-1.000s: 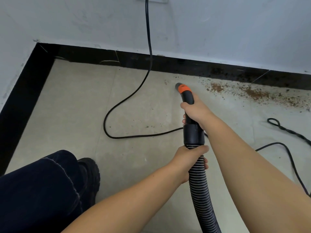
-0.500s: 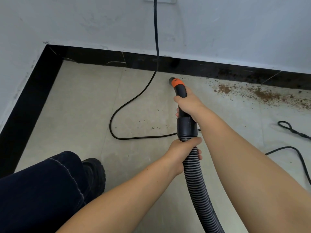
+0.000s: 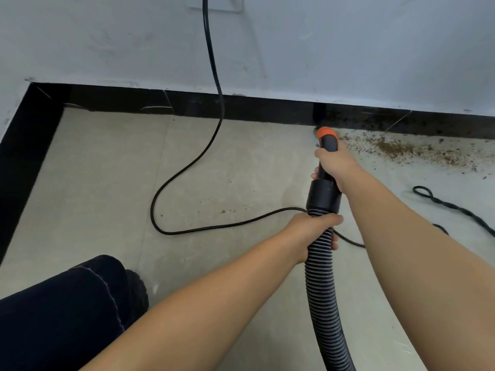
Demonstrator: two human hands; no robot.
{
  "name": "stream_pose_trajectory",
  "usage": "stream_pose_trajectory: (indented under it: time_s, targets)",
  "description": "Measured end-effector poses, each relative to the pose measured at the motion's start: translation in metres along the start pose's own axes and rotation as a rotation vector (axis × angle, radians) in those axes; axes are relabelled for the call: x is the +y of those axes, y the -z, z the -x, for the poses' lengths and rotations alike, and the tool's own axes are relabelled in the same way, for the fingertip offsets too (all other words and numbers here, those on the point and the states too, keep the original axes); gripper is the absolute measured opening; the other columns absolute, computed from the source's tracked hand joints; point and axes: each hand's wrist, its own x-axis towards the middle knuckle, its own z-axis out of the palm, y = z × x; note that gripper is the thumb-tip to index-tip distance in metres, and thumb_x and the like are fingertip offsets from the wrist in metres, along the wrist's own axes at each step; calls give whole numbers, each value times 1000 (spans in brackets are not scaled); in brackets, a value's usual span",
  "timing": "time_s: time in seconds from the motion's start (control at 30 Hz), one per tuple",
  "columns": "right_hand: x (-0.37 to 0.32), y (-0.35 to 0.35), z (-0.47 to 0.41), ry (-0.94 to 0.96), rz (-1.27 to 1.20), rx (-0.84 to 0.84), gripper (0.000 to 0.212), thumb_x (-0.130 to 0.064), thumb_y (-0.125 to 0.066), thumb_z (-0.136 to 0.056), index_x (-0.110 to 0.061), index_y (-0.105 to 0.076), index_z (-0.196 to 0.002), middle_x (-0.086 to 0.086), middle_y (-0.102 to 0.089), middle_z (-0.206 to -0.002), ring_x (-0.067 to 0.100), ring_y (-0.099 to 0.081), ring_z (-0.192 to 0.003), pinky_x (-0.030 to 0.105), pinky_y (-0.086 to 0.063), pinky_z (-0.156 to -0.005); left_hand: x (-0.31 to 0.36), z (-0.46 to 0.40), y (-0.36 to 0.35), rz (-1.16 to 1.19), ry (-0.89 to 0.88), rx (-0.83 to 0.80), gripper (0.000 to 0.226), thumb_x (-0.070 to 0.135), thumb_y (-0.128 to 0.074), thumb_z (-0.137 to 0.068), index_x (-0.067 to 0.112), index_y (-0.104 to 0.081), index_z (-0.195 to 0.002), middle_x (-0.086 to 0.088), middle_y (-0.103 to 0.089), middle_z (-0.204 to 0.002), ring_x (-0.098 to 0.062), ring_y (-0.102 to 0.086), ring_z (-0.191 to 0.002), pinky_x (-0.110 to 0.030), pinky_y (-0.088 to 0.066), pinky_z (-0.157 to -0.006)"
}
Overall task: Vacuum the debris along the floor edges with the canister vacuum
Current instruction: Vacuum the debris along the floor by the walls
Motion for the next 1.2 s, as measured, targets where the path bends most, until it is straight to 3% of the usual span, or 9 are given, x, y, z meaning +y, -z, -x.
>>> stream_pose_trajectory:
  time_s: [0.2,0.47,0.63,0.93,1.2]
  targets:
    - [-5,-13,1,26,1,-48,46,-13,-49,-93,-21,-36,-136,10,-52,-79,21,-54,-48,26,-50,-45,-1,-4,9,33,-10,42,15,20,-69,-86,11,-57,-85,-4,-61,-60,-15,-60,-48,-23,-53,-53]
    - [-6,-68,19,132,76,-190,49,-15,-49,-92,-26,-36,-138,9,-52,-86,21,-57,-53,44,-61,-69,-17,6,43,152,-59,141,17,19,-67,-88,9,-56,-96,-7,-59,-65,-16,-58,-48,-21,-50,-49]
    - [-9,-87,30,144,121,-289,53,-15,-48,-91,-28,-32,-140,11,-54,-86,23,-58,-57,45,-61,-71,-19,17,51,187,-86,175,19,17,-66,-89,7,-55,-100,-8,-57,-64,-16,-56,-46,-21,-49,-48]
    - [17,-15,38,60,119,-361,49,-15,-49,-91,-34,-37,-134,10,-55,-71,18,-57,-45,30,-54,-50,-46,14,-11,106,-19,108,19,16,-68,-86,7,-58,-99,-5,-60,-60,-15,-59,-47,-24,-53,-53]
    - [62,43,52,36,65,-241,54,-16,-49,-91,-36,-32,-139,10,-55,-74,22,-58,-54,39,-59,-61,-81,17,-45,-11,54,16,20,17,-68,-85,7,-56,-97,-6,-61,-64,-16,-60,-50,-24,-53,-52]
